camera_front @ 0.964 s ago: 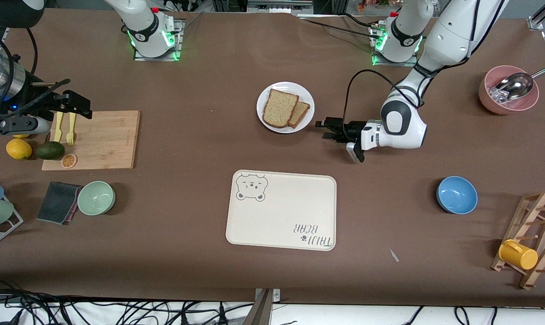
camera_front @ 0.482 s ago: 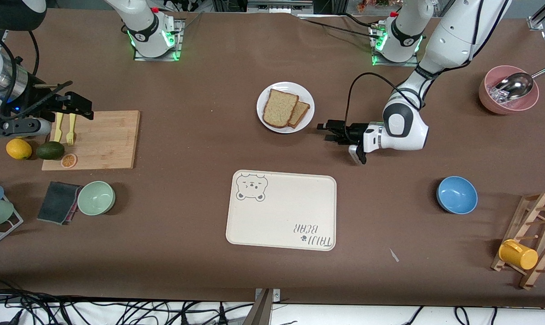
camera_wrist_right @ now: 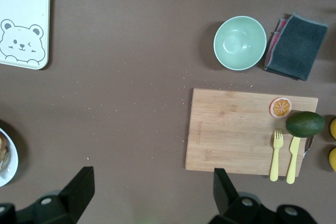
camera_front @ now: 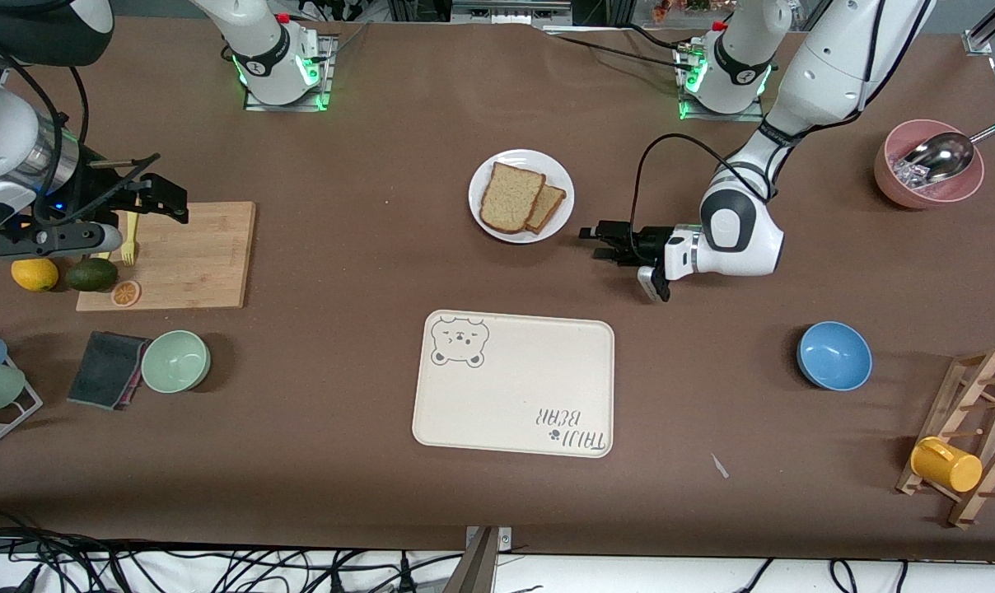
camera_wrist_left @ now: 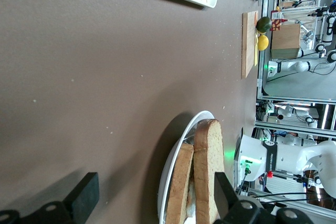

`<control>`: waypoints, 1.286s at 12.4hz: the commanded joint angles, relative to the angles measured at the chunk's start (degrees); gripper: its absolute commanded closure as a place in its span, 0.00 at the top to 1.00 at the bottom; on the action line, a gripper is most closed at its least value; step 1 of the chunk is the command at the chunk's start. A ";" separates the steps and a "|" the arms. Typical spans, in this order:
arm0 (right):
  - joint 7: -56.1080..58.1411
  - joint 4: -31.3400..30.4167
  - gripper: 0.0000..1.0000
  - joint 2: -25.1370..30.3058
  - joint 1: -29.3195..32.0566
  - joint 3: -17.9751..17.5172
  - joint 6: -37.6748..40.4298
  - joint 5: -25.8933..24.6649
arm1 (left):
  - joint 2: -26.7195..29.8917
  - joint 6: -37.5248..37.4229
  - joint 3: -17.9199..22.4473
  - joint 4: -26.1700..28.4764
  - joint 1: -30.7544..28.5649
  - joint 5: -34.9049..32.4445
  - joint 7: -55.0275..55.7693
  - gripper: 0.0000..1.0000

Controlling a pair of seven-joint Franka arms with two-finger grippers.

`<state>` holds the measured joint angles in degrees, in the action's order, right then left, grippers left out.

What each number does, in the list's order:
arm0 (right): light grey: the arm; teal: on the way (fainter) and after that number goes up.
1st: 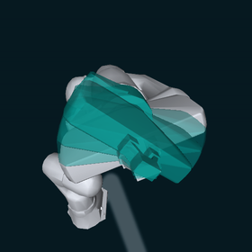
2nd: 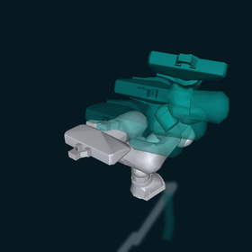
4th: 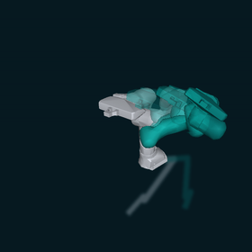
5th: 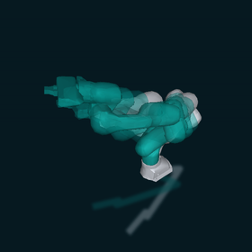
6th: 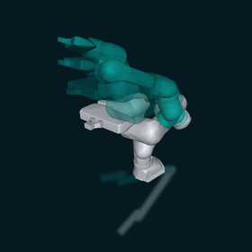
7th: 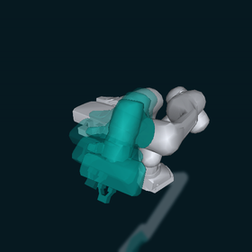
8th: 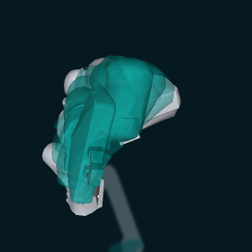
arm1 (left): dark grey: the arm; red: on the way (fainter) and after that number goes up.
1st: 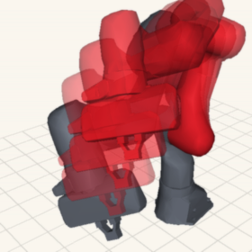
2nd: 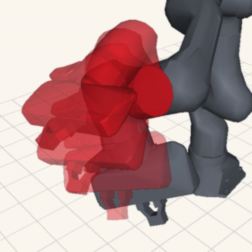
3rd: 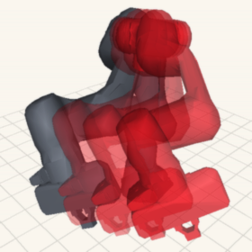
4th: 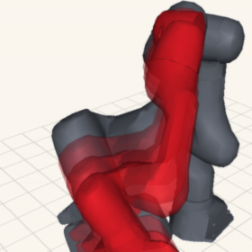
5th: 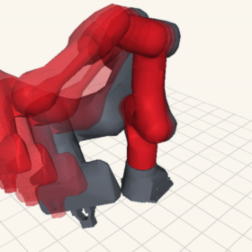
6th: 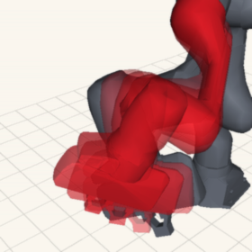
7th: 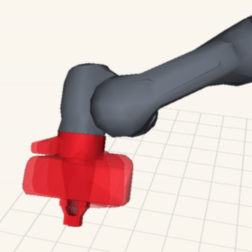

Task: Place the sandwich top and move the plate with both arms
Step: 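Close the left gripper on the white plate's rim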

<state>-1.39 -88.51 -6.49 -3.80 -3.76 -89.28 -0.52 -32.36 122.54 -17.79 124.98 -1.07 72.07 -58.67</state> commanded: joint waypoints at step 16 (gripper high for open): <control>-0.19 -0.53 1.00 0.51 -0.24 -0.02 -0.45 -0.98 | -4.64 0.42 -3.65 0.00 2.83 3.60 -13.22 0.50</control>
<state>-1.39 -88.51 -6.49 -3.86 -3.75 -89.33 -0.67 -36.58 122.48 -21.52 124.94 1.66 74.16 -69.18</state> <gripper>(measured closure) 0.000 0.441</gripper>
